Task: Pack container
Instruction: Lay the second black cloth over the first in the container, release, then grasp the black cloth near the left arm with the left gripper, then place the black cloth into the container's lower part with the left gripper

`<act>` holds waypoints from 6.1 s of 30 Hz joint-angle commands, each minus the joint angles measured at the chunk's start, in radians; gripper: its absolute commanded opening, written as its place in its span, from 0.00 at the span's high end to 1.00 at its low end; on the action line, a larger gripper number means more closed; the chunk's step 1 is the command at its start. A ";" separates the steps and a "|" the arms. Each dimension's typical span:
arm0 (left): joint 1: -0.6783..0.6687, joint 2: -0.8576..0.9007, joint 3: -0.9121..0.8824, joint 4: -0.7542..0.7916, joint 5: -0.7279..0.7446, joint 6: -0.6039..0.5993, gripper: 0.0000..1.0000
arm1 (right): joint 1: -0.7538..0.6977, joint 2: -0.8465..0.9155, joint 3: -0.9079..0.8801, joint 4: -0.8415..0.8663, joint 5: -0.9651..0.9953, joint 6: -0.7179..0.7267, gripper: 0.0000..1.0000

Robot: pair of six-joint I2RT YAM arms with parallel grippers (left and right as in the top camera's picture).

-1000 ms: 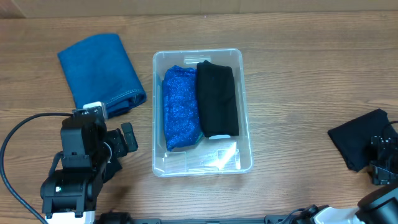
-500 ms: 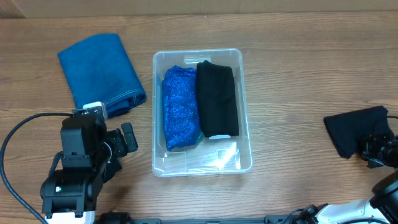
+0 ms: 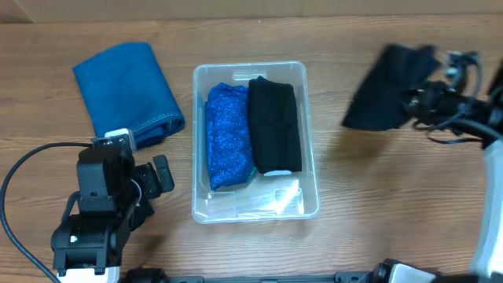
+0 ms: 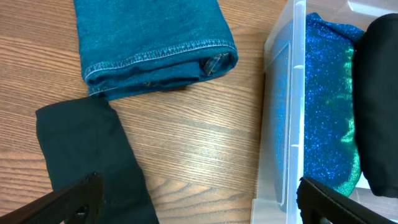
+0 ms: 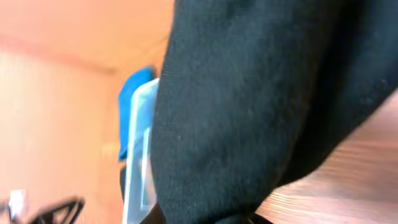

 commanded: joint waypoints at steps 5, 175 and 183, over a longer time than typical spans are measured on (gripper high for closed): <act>0.005 -0.004 0.026 0.004 -0.009 0.024 0.00 | 0.603 -0.047 0.020 -0.050 0.170 -0.096 0.96; -0.479 0.705 0.204 -0.062 0.381 0.694 0.00 | 0.495 -0.066 0.238 -0.235 0.862 0.070 0.25; -0.500 0.656 0.519 -0.149 0.564 0.472 0.53 | 0.495 -0.065 0.238 -0.245 0.863 0.070 0.25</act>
